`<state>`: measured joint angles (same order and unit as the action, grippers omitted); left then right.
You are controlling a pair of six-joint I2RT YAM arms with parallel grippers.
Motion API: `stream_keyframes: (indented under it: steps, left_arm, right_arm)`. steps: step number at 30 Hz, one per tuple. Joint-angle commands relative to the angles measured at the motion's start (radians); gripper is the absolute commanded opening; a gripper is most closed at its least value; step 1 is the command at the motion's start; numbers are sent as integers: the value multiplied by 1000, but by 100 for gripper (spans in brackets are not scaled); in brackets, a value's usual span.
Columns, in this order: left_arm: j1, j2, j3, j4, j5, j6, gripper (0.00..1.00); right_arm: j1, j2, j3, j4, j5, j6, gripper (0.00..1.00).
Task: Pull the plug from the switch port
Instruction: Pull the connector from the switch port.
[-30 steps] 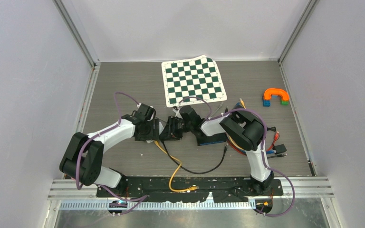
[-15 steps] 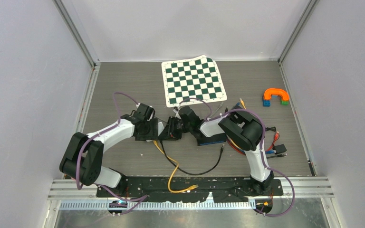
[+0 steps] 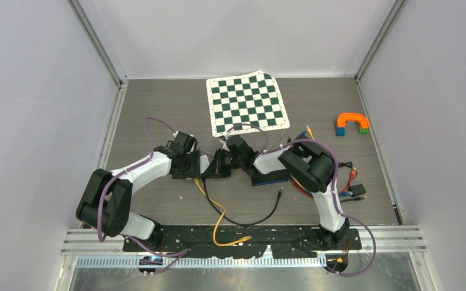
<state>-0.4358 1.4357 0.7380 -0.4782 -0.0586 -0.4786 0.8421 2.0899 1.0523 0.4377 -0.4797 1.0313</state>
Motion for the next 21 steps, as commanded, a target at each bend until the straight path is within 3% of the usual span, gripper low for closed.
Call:
stream_keyframes:
  steps: [1, 17, 21]
  left_arm:
    - [-7, 10, -14, 37, 53, -3, 58]
    - [6, 27, -20, 66, 54, -72, 56]
    - [9, 21, -26, 68, 54, -77, 56]
  right_arm:
    - [23, 6, 43, -111, 24, -100, 5]
    - [54, 13, 72, -179, -234, -213, 5]
    - [49, -8, 60, -186, -216, -216, 5]
